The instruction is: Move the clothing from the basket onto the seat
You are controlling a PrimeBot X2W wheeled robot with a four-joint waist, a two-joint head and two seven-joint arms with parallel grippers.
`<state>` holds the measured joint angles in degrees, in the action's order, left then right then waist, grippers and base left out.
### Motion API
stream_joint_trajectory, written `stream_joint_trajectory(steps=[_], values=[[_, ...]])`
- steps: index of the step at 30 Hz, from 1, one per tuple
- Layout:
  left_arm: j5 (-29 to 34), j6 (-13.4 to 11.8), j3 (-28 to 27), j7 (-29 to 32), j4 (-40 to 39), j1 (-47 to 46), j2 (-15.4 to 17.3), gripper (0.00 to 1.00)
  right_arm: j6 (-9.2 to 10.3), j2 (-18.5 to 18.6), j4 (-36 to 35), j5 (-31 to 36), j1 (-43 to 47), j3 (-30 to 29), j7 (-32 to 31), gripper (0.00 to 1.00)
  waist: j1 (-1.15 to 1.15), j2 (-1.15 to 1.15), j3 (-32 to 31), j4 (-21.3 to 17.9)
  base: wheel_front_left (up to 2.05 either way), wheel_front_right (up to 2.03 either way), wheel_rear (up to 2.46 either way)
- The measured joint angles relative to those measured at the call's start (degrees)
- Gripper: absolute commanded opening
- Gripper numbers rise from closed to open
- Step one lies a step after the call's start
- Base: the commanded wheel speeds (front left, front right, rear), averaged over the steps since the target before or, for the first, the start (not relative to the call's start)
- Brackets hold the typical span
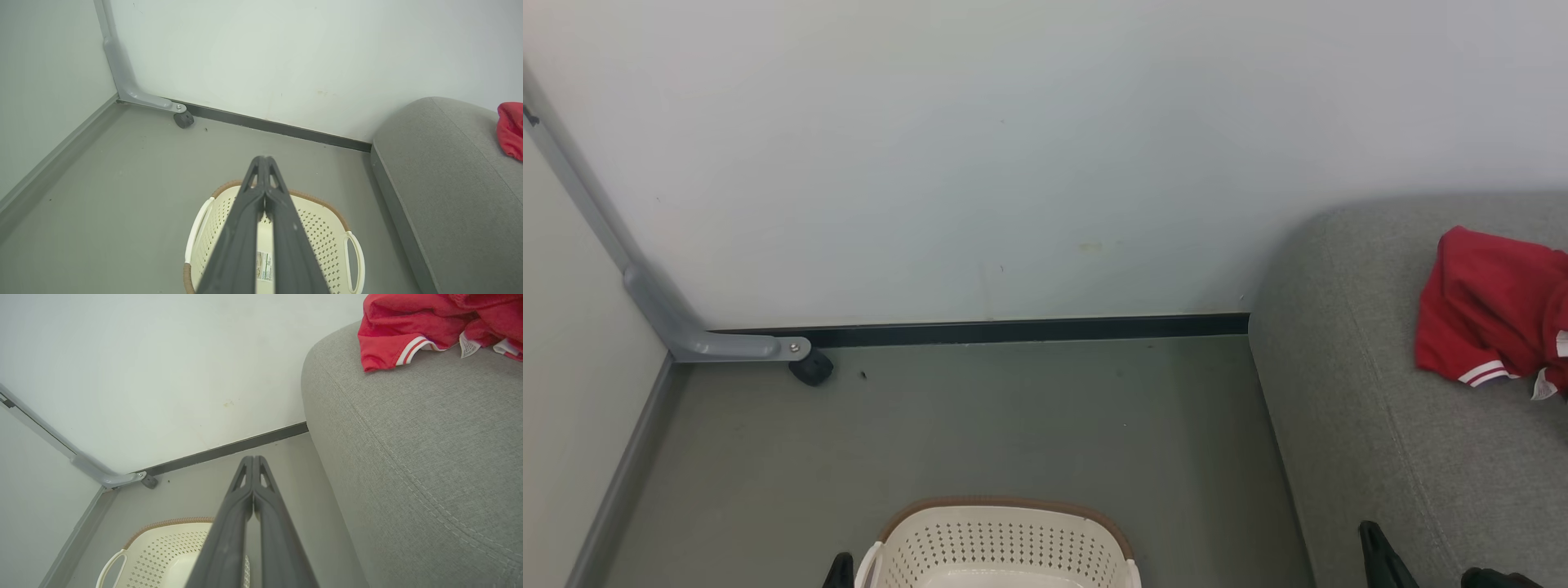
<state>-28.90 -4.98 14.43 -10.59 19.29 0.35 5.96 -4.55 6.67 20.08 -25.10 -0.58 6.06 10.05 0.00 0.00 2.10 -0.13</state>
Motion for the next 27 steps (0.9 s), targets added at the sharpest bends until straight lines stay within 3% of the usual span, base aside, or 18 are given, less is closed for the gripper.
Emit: stream_joint_trajectory(steps=[27], values=[[-21.02, 4.05, -6.68, 6.15, -0.44, -1.18, -1.03, 0.00, -0.57, -1.31, -0.82, -22.32, -1.25, -4.79, -5.92, 0.00, 0.00, 0.00, -0.69, 0.04, 0.00, 0.00, 0.00]])
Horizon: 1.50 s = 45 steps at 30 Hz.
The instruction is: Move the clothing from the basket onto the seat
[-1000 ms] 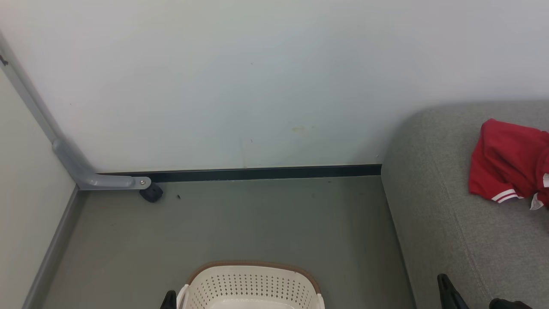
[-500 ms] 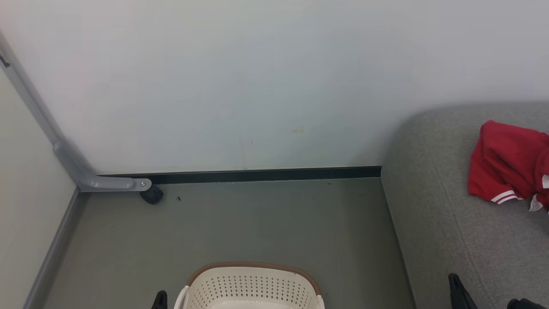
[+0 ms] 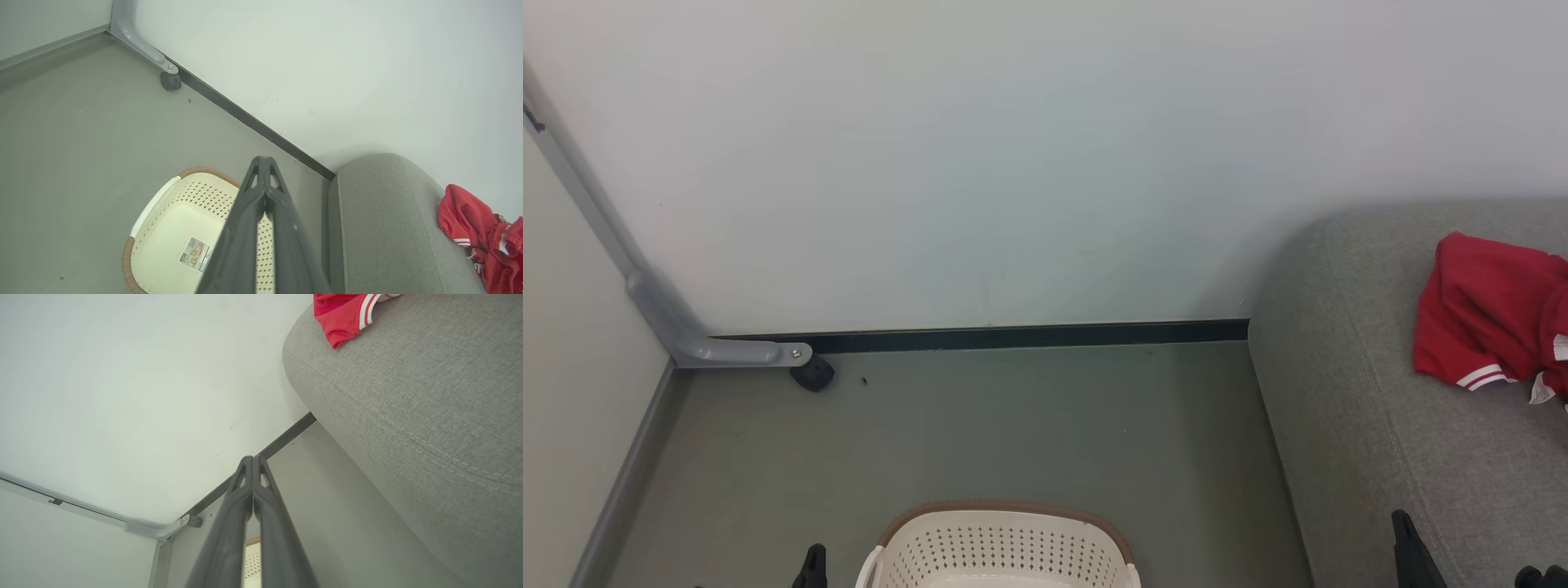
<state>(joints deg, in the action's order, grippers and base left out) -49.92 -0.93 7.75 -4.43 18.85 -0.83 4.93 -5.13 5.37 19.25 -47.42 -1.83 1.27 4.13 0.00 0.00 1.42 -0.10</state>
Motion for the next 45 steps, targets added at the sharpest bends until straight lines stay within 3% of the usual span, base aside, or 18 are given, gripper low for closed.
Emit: stream_joint_trajectory(steps=[45], values=[[-33.34, 6.51, -10.21, 8.92, -0.97, -2.52, -1.92, 0.00, -1.27, -2.40, -1.56, -35.74, -2.38, -7.36, -8.67, 0.00, 0.00, 0.00, -1.08, 0.08, 0.00, 0.00, 0.00]])
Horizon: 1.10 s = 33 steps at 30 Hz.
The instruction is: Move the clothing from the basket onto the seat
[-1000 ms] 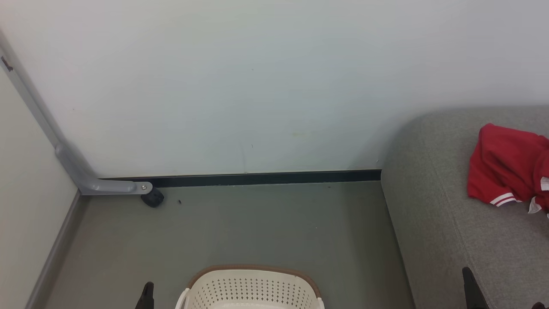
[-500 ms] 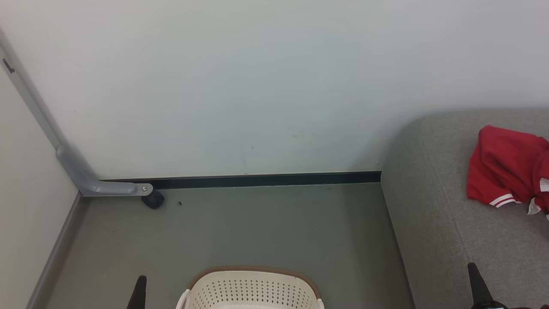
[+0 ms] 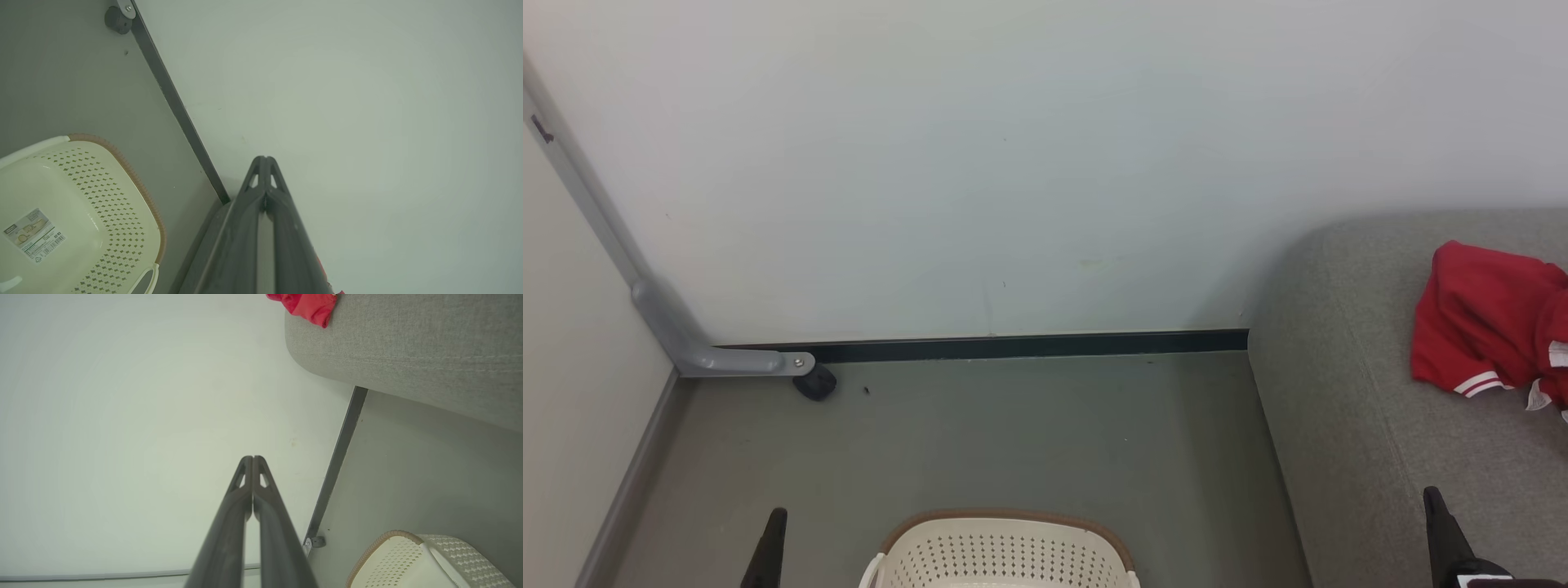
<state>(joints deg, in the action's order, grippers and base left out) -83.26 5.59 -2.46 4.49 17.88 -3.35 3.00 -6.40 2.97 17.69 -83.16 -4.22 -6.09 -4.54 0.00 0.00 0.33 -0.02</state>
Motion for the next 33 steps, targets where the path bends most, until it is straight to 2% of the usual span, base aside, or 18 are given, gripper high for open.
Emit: stream_joint_trajectory(steps=[10, 33], values=[[-7.37, 1.08, -2.41, 1.83, -0.20, -0.80, -0.63, 0.00, -0.20, -0.45, -0.22, -7.89, -0.04, -1.63, -1.67, 0.00, 0.00, 0.00, -0.24, 0.01, 0.00, 0.00, 0.00], [-8.38, 1.49, -2.50, 1.98, -0.30, -1.01, -0.76, 0.00, -0.25, -0.49, -0.27, -8.17, -0.07, -1.76, -1.96, 0.00, 0.00, 0.00, -0.23, 0.02, 0.00, 0.00, 0.00]])
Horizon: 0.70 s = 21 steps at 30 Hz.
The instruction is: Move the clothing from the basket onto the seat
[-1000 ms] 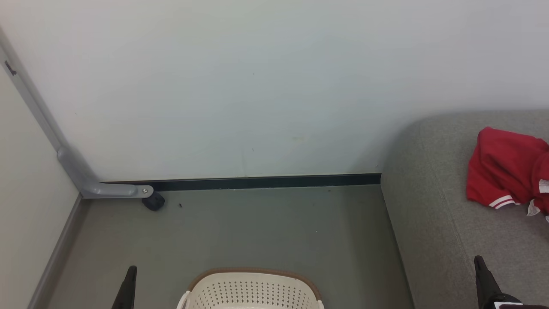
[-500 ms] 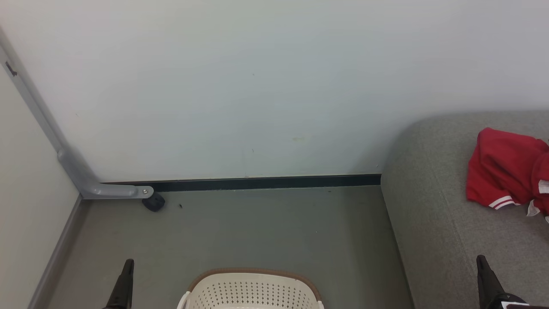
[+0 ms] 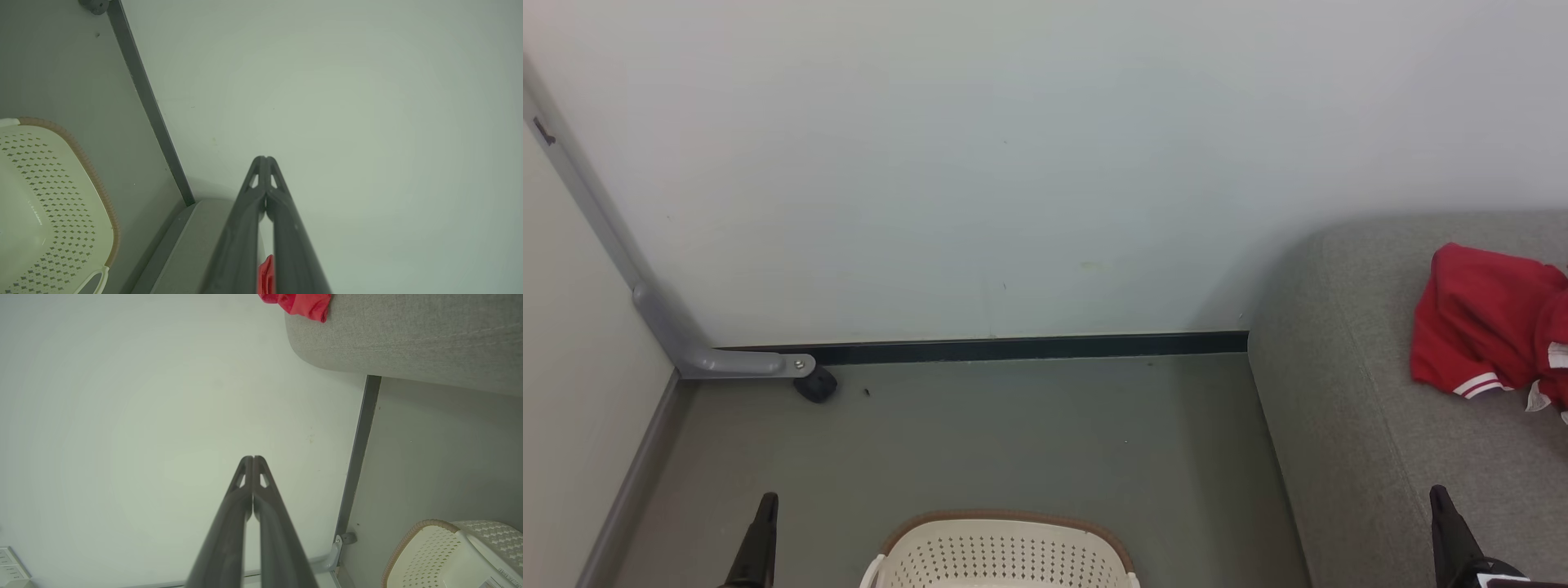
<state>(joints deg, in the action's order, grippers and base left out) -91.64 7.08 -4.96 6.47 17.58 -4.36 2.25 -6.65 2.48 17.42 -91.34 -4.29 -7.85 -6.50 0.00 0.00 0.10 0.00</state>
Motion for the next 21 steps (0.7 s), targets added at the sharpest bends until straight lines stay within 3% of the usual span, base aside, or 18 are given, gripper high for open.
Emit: stream_joint_trajectory(steps=[21], values=[[-0.01, 0.00, 0.01, 0.00, -0.02, 0.00, -0.01, 0.00, 0.00, -0.01, -0.02, 0.00, -0.04, 0.01, 0.00, 0.00, 0.00, 0.00, 0.01, 0.00, 0.00, 0.00, 0.00]])
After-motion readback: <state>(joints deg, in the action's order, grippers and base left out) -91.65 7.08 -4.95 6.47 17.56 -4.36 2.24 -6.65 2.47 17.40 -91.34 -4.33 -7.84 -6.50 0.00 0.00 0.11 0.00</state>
